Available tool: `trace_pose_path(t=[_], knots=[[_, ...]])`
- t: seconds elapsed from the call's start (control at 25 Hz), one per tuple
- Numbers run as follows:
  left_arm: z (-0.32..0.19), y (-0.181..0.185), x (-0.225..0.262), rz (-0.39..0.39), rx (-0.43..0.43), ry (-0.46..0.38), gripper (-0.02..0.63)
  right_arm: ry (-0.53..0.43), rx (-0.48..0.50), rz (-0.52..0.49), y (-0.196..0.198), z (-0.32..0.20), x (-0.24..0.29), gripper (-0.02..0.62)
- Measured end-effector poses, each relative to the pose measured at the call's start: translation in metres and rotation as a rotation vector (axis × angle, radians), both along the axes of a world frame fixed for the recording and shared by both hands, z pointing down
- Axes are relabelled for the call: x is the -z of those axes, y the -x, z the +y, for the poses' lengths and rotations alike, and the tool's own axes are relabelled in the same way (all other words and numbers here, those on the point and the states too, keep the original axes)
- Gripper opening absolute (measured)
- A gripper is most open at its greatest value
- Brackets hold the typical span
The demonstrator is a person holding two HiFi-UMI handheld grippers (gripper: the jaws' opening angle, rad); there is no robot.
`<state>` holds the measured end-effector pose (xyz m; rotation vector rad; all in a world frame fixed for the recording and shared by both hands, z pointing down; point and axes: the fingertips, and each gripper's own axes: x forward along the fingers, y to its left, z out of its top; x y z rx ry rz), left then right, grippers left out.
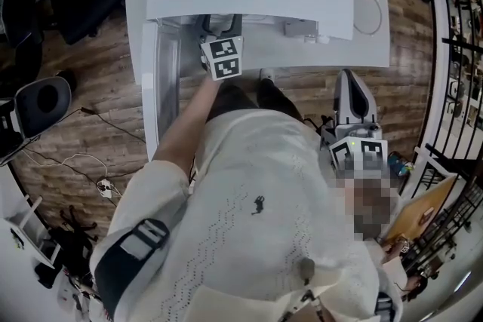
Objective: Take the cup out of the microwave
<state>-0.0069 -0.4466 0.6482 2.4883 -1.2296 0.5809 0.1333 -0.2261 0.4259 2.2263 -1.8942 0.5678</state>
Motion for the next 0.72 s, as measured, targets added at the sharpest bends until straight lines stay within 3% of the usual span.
trace_pose_path(t=[0.36,0.72], knots=[[0.002,-0.001,-0.001,-0.032,-0.008,-0.022,0.276,0.002,-0.011,-0.007,0.001,0.003,-0.003,0.009],[0.012,0.000,0.013,-0.033,-0.014,-0.060,0.272,-0.003,0.057,-0.016,0.003,-0.007,-0.006,0.009]])
